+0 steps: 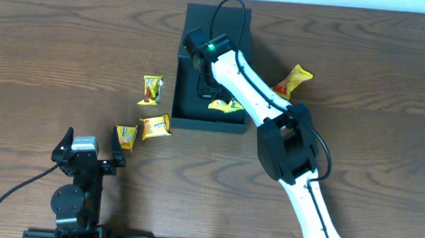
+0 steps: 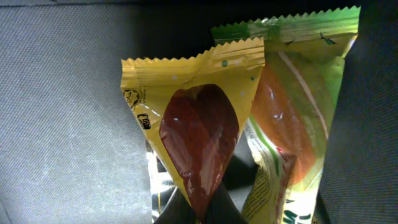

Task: Pack container
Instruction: 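Release the yellow packet beside the green one inside the box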

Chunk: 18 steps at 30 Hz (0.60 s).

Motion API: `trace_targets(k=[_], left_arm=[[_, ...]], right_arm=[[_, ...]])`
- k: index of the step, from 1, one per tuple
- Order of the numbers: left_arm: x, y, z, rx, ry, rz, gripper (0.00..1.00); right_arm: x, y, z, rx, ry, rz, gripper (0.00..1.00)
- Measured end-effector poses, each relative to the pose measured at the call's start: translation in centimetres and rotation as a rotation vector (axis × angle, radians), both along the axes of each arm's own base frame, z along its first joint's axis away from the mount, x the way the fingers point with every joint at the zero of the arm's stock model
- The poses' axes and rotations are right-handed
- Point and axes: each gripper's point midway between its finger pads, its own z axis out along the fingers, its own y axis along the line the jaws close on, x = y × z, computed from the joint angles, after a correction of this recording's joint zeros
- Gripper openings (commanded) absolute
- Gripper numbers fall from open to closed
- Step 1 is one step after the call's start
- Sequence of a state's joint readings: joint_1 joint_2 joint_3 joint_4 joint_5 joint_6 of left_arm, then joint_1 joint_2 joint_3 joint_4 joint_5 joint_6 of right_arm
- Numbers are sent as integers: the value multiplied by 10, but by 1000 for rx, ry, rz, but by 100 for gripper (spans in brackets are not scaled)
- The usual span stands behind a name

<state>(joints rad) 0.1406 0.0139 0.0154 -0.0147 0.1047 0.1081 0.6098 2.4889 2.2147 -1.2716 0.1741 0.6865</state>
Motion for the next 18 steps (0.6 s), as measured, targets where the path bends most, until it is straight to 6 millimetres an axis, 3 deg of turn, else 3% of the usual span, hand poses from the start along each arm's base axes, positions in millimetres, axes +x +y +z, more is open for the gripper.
trace_targets(k=[6, 7, 9, 12, 18], left_arm=[[0, 0, 0, 0, 0, 0, 96], [0, 0, 0, 0, 0, 0, 95], [0, 0, 0, 0, 0, 0, 95], [0, 0, 0, 0, 0, 0, 96], [0, 0, 0, 0, 0, 0, 95]], right_arm=[[3, -4, 0, -3, -1, -2, 3], [3, -5, 0, -3, 0, 0, 17], [3, -5, 0, -8, -1, 8, 54], [4, -6, 0, -13, -1, 19, 69], [4, -6, 0, -13, -1, 21, 70]])
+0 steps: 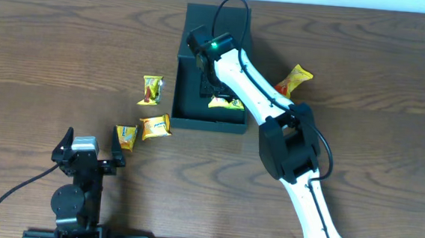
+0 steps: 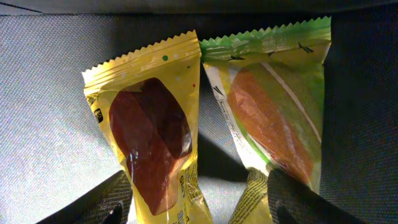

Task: Pack container
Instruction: 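Release the yellow packet beside the green one inside the box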

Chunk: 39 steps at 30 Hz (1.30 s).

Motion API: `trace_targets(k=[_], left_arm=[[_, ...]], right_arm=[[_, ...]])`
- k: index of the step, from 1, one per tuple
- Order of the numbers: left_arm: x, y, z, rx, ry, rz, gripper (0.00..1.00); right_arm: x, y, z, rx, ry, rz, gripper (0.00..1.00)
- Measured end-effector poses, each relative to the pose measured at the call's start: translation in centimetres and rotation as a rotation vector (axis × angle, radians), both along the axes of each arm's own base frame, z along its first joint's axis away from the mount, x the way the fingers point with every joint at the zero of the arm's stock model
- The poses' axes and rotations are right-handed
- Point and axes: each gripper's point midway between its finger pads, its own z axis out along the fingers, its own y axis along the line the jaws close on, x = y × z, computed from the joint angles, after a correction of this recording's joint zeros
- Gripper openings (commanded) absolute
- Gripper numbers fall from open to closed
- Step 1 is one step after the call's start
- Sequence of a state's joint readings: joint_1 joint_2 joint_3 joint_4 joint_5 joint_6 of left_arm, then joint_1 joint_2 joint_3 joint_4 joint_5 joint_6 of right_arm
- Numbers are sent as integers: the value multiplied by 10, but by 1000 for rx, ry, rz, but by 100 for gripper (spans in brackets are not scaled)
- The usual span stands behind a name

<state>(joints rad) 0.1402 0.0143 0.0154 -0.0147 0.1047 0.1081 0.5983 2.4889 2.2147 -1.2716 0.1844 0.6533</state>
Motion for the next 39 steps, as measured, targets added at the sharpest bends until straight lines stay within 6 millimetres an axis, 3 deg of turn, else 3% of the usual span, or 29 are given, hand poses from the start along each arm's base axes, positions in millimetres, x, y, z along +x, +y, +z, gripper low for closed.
trace_targets(k=[4, 8, 9, 13, 17, 19, 23, 29, 31, 32, 33, 34, 36, 39], left_arm=[[0, 0, 0, 0, 0, 0, 96], [0, 0, 0, 0, 0, 0, 95], [0, 0, 0, 0, 0, 0, 95], [0, 0, 0, 0, 0, 0, 95], [0, 0, 0, 0, 0, 0, 95], [0, 0, 0, 0, 0, 0, 95], [0, 0, 0, 0, 0, 0, 95], [0, 0, 0, 0, 0, 0, 95], [0, 0, 0, 0, 0, 0, 96], [0, 0, 0, 0, 0, 0, 96], [0, 0, 0, 0, 0, 0, 95], [0, 0, 0, 0, 0, 0, 95], [0, 0, 0, 0, 0, 0, 95], [0, 0, 0, 0, 0, 0, 96]], right_arm=[[-2, -1, 0, -5, 7, 4, 63], [-3, -3, 0, -11, 16, 10, 48], [-3, -3, 0, -11, 16, 10, 38], [-3, -2, 1, -9, 14, 14, 29], [-2, -2, 8, -3, 3, 18, 28], [0, -1, 13, 5, -10, 22, 46], [2, -1, 24, 11, -34, 28, 49], [2, -1, 26, 11, -39, 29, 45], [3, -1, 28, 12, -41, 32, 34], [3, -1, 29, 13, -43, 34, 22], [3, 0, 33, 18, -49, 33, 6], [3, 0, 38, 23, -56, 36, 2], [4, 0, 55, 39, -86, 40, 2], [10, -3, 107, 75, -199, 35, 2]])
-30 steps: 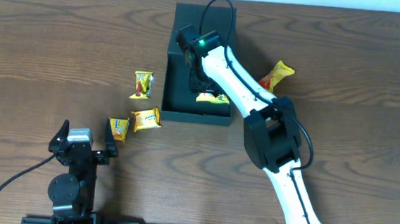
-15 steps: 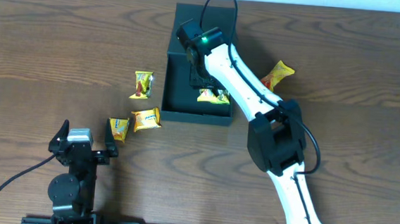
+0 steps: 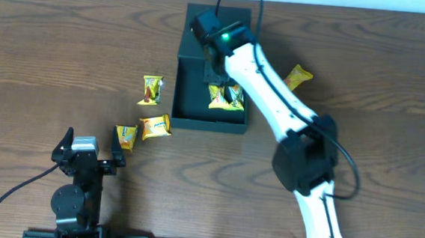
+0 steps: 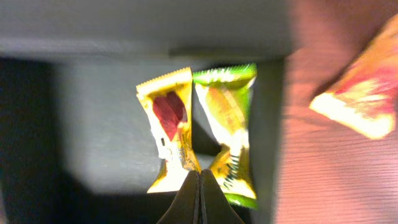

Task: Pack container
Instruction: 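Release the yellow packet beside the green one inside the box, then reach the right gripper to the Julie's Peanut Butter packet and grasp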

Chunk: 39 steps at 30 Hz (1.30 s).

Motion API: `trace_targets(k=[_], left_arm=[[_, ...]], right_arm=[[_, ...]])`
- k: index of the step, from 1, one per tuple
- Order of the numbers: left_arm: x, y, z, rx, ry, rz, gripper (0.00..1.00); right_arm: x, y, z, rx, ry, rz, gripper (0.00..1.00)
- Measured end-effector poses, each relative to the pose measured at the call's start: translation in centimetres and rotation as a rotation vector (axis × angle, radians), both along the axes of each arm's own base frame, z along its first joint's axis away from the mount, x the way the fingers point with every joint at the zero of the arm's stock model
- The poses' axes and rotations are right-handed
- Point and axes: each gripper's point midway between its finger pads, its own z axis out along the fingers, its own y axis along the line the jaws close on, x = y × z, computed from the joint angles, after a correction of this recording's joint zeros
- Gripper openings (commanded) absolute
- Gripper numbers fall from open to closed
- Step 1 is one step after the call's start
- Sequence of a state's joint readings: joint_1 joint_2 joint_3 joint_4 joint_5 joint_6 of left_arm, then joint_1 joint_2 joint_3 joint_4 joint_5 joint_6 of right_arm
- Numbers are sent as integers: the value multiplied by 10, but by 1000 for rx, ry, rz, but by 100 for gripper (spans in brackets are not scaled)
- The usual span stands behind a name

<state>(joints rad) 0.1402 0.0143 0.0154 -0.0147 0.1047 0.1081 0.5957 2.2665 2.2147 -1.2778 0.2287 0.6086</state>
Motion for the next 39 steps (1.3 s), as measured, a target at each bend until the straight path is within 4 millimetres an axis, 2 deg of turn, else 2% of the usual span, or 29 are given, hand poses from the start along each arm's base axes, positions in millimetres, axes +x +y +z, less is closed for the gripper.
trace_targets(k=[3, 4, 5, 6, 7, 8, 9, 10, 12, 13, 16, 20, 25, 29, 34, 39], left_arm=[[0, 0, 0, 0, 0, 0, 95], [0, 0, 0, 0, 0, 0, 95], [0, 0, 0, 0, 0, 0, 96], [0, 0, 0, 0, 0, 0, 96], [0, 0, 0, 0, 0, 0, 95], [0, 0, 0, 0, 0, 0, 95], [0, 0, 0, 0, 0, 0, 95], [0, 0, 0, 0, 0, 0, 95], [0, 0, 0, 0, 0, 0, 96], [0, 0, 0, 0, 0, 0, 96], [0, 0, 0, 0, 0, 0, 95], [0, 0, 0, 0, 0, 0, 95], [0, 0, 0, 0, 0, 0, 96], [0, 0, 0, 0, 0, 0, 95], [0, 0, 0, 0, 0, 0, 95], [0, 0, 0, 0, 0, 0, 95]], right_arm=[[5, -16, 55, 35, -121, -31, 4], [7, -29, 79, 45, -168, -56, 7], [10, -46, 97, 51, -203, -88, 15], [12, -64, 109, 49, -220, -122, 32], [14, -80, 113, 43, -224, -157, 43], [16, -98, 115, 32, -218, -191, 49], [19, -115, 112, 21, -204, -226, 59], [24, -134, 103, 2, -179, -266, 64], [28, -157, 79, -30, -113, -326, 72], [28, -162, 67, -42, -80, -347, 73], [31, -161, 23, -49, 18, -394, 80], [29, -153, -23, -38, 124, -441, 74], [23, -152, -67, -58, 219, -500, 74], [22, -160, -86, -55, 263, -540, 74], [26, -176, -89, -36, 267, -591, 75], [25, -175, -99, -6, 301, -599, 75]])
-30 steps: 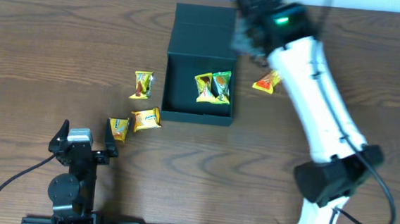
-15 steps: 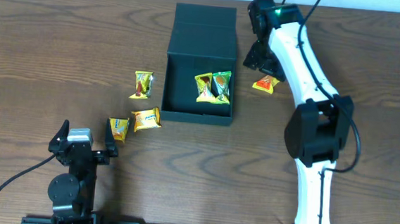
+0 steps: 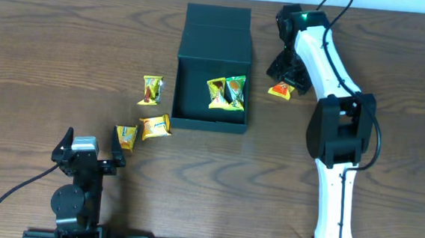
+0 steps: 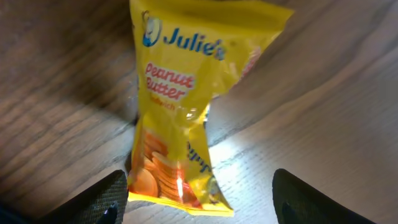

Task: Pack container
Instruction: 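Reach the right gripper to the Julie's Peanut Butter packet and grasp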

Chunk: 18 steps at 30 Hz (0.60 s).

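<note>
A black open box [image 3: 210, 113] stands mid-table with two snack packets [image 3: 225, 92] lying side by side in it. My right gripper [image 3: 285, 73] hovers open right of the box over a yellow Julie's peanut butter packet [image 4: 180, 112] [image 3: 280, 91] on the wood; its fingers [image 4: 106, 202] stand either side of the packet's lower end, apart from it. Left of the box lie three more yellow packets [image 3: 151, 88] [image 3: 155, 126] [image 3: 126, 137]. My left gripper [image 3: 88, 154] rests open near the front left, holding nothing.
The box's lid [image 3: 218, 20] lies open toward the far edge. The right arm [image 3: 328, 74] reaches across the table's right side. The left arm's base [image 3: 72, 199] sits at the front edge.
My right gripper has left the box, where it was shut above the two packets, and now stands open over the peanut butter packet on the table to the right.
My right gripper was shut on a yellow packet low in the box beside a green one. Then it stood open with both packets lying on the box floor. Later it was shut higher above them, and now it is open over the packet right of the box.
</note>
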Motion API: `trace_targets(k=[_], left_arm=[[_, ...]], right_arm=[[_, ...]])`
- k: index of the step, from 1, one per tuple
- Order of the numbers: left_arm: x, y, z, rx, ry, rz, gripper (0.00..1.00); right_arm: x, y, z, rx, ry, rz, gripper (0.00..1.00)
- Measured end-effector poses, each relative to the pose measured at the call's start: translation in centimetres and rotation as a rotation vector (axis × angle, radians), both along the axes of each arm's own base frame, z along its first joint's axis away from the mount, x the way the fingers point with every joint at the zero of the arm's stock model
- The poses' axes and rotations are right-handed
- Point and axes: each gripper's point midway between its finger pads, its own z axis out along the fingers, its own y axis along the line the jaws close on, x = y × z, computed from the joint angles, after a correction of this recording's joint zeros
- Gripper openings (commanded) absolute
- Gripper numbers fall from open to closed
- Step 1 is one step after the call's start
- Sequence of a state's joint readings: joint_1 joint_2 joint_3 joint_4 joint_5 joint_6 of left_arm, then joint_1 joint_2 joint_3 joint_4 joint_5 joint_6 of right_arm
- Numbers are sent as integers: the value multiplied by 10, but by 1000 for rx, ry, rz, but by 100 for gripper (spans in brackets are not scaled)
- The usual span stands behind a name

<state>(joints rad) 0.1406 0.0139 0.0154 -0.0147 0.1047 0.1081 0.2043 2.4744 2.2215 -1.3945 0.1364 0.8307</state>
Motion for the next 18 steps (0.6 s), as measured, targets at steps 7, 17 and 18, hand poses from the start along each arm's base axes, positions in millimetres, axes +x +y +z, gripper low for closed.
trace_targets(k=[7, 17, 18], left_arm=[[0, 0, 0, 0, 0, 0, 95], [0, 0, 0, 0, 0, 0, 95], [0, 0, 0, 0, 0, 0, 95]], right_arm=[[6, 4, -11, 16, -11, 0, 73], [5, 4, -24, 14, 15, 14, 27], [4, 4, -24, 14, 16, 18, 22]])
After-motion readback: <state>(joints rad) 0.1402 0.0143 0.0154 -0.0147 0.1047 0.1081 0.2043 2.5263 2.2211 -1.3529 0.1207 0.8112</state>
